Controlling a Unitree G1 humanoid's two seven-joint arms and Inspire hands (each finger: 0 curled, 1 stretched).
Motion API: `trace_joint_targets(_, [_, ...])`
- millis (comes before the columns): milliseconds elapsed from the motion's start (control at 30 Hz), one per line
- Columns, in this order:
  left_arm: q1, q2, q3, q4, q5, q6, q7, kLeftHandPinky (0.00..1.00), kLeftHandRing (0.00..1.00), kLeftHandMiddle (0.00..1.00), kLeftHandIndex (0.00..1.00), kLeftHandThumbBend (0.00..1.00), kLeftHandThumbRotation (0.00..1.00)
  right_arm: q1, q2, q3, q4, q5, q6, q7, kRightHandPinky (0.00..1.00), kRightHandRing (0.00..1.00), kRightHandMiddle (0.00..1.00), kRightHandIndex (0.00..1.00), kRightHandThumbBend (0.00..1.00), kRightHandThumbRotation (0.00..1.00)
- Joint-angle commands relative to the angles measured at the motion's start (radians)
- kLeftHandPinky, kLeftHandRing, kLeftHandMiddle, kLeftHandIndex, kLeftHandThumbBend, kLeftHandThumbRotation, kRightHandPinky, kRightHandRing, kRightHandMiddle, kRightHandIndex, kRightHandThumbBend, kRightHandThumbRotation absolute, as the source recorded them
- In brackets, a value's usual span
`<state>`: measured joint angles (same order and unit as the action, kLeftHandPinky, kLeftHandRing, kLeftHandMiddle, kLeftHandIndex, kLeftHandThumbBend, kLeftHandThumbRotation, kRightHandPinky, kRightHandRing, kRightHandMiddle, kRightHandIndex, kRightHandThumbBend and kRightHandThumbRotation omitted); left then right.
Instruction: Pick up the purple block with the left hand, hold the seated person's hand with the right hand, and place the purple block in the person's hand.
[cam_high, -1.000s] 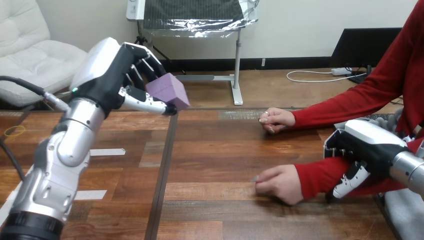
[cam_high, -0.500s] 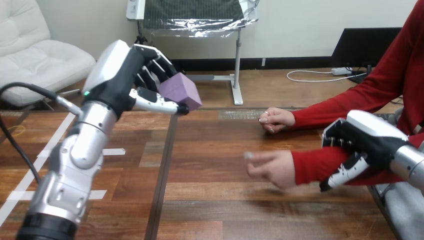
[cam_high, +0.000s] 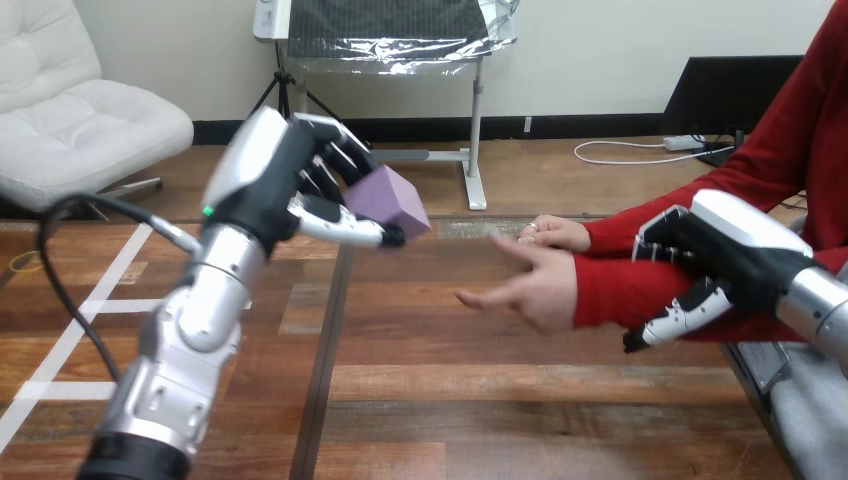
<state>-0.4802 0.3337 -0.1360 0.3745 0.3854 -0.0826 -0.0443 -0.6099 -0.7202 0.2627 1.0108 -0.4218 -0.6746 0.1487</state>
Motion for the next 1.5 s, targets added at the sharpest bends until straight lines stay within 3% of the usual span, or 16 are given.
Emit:
trace_joint_targets(0, [-0.076, -0.037, -0.006, 0.039, -0.013, -0.032, 0.024, 0.34, 0.37, 0.42, 0.44, 0.71, 0.0, -0.03, 0.013, -0.035, -0.076, 0.034, -0.022, 0.003, 0.29, 0.3, 0.34, 0.36, 0.99, 0.14])
trace_joint_targets(800, [-0.155, -0.149, -0.031, 0.246, -0.002, -0.099, 0.079, 0.28, 0.34, 0.4, 0.44, 0.75, 0.0, -0.016, 0.047, -0.035, -0.15, 0.032, -0.005, -0.021, 0.29, 0.3, 0.35, 0.37, 1.0, 0.12])
trace_joint_targets(1467, [-0.226, -0.231, -0.052, 0.397, -0.011, -0.152, 0.131, 0.3, 0.35, 0.41, 0.44, 0.72, 0.0, -0.01, 0.083, -0.041, -0.202, 0.086, 0.015, 0.036, 0.29, 0.31, 0.35, 0.37, 1.0, 0.1])
